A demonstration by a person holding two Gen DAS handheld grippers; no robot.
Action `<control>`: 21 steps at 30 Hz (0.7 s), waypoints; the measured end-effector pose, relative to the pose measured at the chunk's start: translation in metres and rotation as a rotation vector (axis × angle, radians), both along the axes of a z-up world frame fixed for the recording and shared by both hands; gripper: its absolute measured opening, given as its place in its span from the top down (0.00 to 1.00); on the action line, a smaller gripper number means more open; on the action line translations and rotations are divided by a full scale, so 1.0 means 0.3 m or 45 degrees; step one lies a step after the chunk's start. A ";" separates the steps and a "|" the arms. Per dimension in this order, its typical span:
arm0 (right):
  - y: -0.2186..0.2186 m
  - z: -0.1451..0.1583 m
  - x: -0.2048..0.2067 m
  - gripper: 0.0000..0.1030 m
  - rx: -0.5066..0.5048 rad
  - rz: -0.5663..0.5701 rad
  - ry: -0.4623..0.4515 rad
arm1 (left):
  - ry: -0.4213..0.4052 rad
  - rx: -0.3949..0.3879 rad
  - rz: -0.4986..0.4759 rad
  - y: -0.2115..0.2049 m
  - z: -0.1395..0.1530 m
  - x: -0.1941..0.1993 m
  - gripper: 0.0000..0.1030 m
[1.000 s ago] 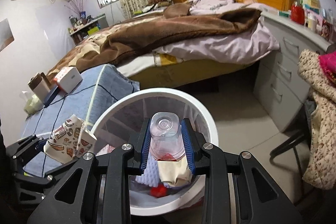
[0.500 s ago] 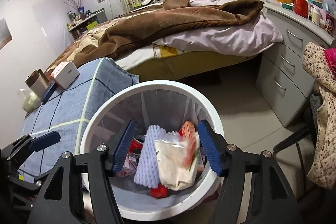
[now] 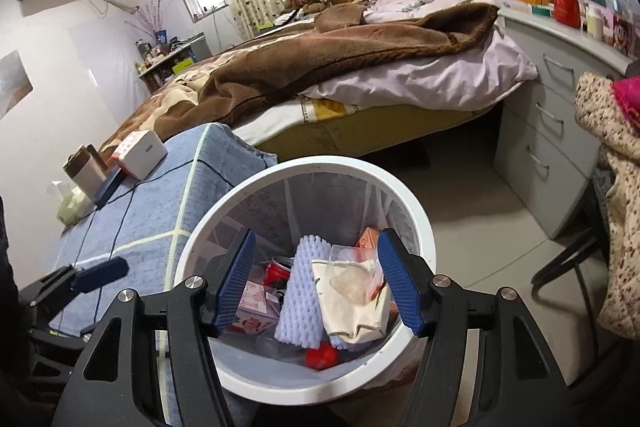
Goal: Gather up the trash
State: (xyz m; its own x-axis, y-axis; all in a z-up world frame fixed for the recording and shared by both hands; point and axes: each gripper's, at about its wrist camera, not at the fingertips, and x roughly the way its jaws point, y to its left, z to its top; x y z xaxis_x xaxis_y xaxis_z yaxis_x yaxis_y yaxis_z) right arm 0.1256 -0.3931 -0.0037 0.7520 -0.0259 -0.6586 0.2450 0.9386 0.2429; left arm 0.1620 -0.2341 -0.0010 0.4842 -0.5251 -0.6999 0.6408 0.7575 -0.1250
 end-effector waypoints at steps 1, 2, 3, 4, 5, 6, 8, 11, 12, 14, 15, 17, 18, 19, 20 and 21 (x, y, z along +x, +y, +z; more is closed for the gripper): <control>0.005 0.005 -0.003 0.37 -0.012 -0.004 -0.005 | -0.004 -0.004 0.008 0.008 0.003 -0.002 0.23; 0.010 0.009 -0.007 0.37 -0.014 -0.006 -0.009 | -0.004 -0.011 0.017 0.019 0.006 -0.005 0.23; 0.012 0.011 -0.011 0.37 -0.011 -0.005 -0.016 | -0.004 -0.010 0.026 0.027 0.008 -0.010 0.23; 0.016 0.015 -0.018 0.37 -0.004 -0.006 -0.024 | -0.012 -0.003 0.036 0.034 0.010 -0.016 0.23; 0.020 0.018 -0.025 0.37 0.004 -0.010 -0.029 | -0.025 0.002 0.050 0.044 0.012 -0.023 0.23; 0.023 0.020 -0.033 0.37 0.007 -0.011 -0.036 | -0.038 0.007 0.066 0.056 0.014 -0.032 0.23; 0.040 0.029 -0.055 0.37 0.002 -0.009 -0.057 | -0.062 0.018 0.089 0.080 0.018 -0.052 0.23; 0.075 0.045 -0.081 0.37 -0.034 -0.007 -0.079 | -0.085 0.023 0.140 0.122 0.030 -0.074 0.23; 0.090 0.049 -0.092 0.37 -0.049 -0.006 -0.083 | -0.093 0.015 0.159 0.140 0.036 -0.084 0.23; 0.116 0.055 -0.111 0.37 -0.071 -0.008 -0.087 | -0.100 -0.002 0.190 0.172 0.044 -0.098 0.22; 0.129 0.058 -0.120 0.37 -0.086 -0.010 -0.090 | -0.097 -0.006 0.213 0.188 0.047 -0.104 0.22; 0.151 0.063 -0.135 0.37 -0.105 -0.006 -0.102 | -0.118 0.001 0.249 0.214 0.052 -0.122 0.22; 0.164 0.065 -0.147 0.37 -0.112 -0.002 -0.111 | -0.135 0.005 0.272 0.226 0.055 -0.134 0.22; 0.177 0.069 -0.162 0.37 -0.123 -0.004 -0.124 | -0.149 0.012 0.291 0.238 0.057 -0.146 0.22; 0.185 0.072 -0.170 0.37 -0.134 -0.007 -0.130 | -0.162 0.011 0.309 0.251 0.059 -0.158 0.22; 0.199 0.074 -0.182 0.37 -0.152 -0.006 -0.139 | -0.170 0.005 0.329 0.266 0.059 -0.169 0.22</control>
